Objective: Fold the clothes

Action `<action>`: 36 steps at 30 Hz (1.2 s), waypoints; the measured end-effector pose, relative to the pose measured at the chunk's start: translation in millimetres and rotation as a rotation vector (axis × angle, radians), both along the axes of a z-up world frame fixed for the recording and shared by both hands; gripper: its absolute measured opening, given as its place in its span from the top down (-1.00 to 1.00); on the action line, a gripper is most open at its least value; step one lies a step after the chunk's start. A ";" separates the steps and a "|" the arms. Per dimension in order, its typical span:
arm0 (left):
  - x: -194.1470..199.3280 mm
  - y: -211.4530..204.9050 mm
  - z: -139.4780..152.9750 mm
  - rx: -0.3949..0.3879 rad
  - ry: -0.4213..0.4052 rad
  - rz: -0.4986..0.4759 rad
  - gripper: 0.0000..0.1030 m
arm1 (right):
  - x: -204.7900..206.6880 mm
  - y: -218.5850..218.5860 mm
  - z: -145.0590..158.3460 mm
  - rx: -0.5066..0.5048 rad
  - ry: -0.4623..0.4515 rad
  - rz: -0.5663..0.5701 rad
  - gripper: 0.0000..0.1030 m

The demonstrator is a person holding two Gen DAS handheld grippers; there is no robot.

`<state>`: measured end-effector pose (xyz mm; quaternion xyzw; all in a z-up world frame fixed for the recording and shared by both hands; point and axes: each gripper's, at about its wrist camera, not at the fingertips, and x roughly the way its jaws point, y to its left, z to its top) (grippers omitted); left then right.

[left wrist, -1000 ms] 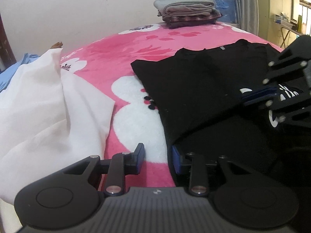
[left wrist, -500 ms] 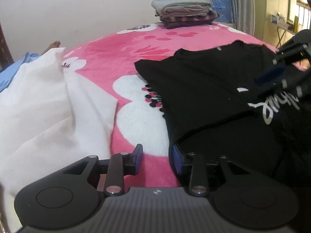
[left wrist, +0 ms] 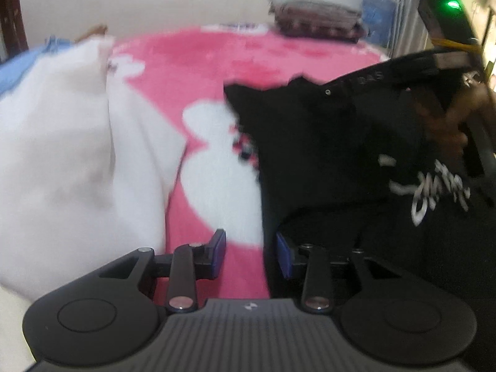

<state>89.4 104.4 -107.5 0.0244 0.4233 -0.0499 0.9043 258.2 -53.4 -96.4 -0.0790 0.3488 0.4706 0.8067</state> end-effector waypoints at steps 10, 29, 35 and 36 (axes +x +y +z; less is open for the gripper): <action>-10.4 -7.0 -9.6 0.064 -0.014 -0.019 0.29 | 24.4 11.6 -3.1 0.044 0.001 -0.174 0.81; -25.5 4.5 -8.0 0.002 -0.039 -0.025 0.23 | 60.7 -40.5 3.8 0.395 0.255 -0.333 0.78; -32.6 10.5 -0.1 -0.001 -0.045 -0.025 0.09 | 14.7 -102.8 9.8 0.452 0.431 -0.242 0.75; -34.9 11.5 2.7 0.002 -0.048 -0.019 0.08 | 6.3 -109.7 8.8 0.444 0.457 -0.231 0.75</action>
